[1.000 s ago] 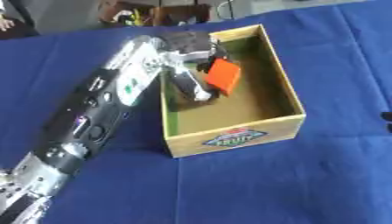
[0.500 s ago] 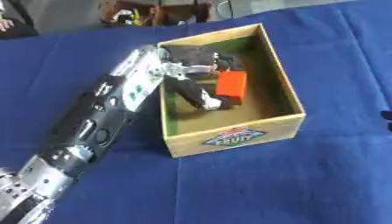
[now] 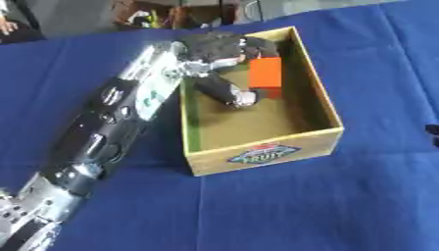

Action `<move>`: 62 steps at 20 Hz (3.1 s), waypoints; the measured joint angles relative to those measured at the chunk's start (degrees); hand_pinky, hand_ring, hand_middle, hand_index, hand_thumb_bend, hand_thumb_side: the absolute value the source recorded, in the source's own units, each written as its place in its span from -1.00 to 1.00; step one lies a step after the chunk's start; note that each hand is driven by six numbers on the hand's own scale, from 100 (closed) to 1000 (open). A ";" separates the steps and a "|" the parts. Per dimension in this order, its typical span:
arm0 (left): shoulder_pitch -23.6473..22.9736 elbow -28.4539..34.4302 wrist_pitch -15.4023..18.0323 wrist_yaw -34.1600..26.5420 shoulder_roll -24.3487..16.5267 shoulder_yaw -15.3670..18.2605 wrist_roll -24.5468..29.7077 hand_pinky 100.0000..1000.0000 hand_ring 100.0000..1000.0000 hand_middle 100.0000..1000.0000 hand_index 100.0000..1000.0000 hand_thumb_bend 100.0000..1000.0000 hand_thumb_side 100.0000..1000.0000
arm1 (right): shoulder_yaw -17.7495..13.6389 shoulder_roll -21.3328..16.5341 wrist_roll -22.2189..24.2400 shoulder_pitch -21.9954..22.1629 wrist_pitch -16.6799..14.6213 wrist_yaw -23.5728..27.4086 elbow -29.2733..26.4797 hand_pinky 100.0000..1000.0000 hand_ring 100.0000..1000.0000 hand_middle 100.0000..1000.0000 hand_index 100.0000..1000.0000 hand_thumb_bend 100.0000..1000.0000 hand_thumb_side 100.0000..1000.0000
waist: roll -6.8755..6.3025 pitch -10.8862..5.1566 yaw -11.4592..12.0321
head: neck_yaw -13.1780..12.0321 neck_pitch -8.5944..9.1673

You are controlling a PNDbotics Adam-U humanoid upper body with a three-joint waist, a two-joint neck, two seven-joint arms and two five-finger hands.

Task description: Pick up objects on the table and place them in the box.

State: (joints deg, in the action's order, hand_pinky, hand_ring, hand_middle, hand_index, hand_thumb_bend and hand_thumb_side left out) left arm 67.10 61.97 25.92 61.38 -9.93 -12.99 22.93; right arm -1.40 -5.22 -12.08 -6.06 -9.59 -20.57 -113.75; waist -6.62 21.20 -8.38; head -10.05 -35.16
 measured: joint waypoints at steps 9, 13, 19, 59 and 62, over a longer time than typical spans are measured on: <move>-0.75 2.45 -1.12 -1.45 -0.66 0.21 2.04 0.46 0.83 0.85 1.00 -1.00 0.17 | 0.00 0.00 0.25 0.00 -0.22 0.04 0.00 0.62 0.92 0.29 0.87 -1.00 0.98 | 0.04 -0.03 -0.34 | 0.25 0.09; -1.22 -0.75 -1.38 -0.36 -0.51 0.15 3.10 0.47 0.84 0.87 1.00 -1.00 0.22 | 0.00 0.01 0.26 -0.05 -0.23 0.04 0.00 0.62 0.92 0.29 0.87 -1.00 0.99 | 0.03 0.11 -0.74 | 0.25 0.30; -1.62 -5.95 -0.19 2.76 0.45 0.17 3.19 0.56 0.91 0.98 1.00 -0.81 0.28 | 0.00 0.14 0.39 -0.44 -0.10 0.04 0.00 0.62 0.92 0.29 0.87 -1.00 0.99 | -0.11 0.43 -0.97 | 0.36 0.57; -1.64 5.04 -4.35 -4.30 -0.92 2.25 -0.63 0.80 0.91 0.98 1.00 -0.48 1.00 | -0.02 0.46 1.07 0.05 0.17 0.04 0.00 0.63 0.92 0.27 0.87 -1.00 0.98 | 0.05 0.31 0.04 | 1.69 0.98; -2.59 8.80 -4.42 -6.57 -2.05 2.50 -0.39 0.72 0.86 0.91 1.00 -0.96 1.00 | -0.11 0.46 1.02 0.08 0.12 0.04 0.00 0.62 0.92 0.27 0.86 -1.00 0.97 | 0.28 0.12 0.42 | 2.12 0.97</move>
State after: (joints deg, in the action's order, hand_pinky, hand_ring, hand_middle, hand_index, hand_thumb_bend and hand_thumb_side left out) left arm 64.51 70.78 21.49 54.82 -11.98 -10.49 22.54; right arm -1.51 -4.76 -11.06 -5.98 -9.47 -20.54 -113.75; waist -6.34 21.32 -7.96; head -7.94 -34.19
